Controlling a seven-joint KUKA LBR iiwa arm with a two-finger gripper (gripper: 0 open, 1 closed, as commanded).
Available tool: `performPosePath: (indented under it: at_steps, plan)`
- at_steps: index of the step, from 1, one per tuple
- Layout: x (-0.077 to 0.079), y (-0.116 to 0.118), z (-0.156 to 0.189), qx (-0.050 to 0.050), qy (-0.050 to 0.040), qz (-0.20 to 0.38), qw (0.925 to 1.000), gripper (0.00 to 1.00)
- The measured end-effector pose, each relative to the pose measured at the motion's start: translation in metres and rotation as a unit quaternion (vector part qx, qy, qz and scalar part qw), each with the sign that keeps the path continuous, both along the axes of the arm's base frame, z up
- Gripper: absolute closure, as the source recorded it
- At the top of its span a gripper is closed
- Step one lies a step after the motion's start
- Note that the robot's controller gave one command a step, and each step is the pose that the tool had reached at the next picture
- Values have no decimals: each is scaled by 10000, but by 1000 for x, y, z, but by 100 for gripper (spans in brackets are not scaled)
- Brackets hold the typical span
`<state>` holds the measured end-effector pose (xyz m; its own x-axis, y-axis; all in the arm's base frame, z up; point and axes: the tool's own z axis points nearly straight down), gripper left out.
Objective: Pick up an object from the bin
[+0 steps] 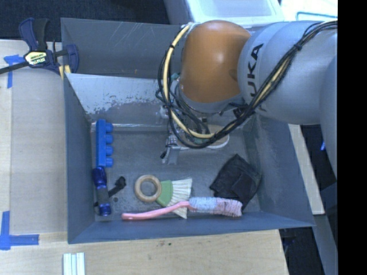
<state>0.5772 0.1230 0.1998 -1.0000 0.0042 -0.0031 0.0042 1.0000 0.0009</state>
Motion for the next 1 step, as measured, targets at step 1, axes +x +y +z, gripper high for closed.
performPosePath:
  at_steps: [1]
  plan:
    - [0, 0, 0, 0, 0, 0, 10000, 100]
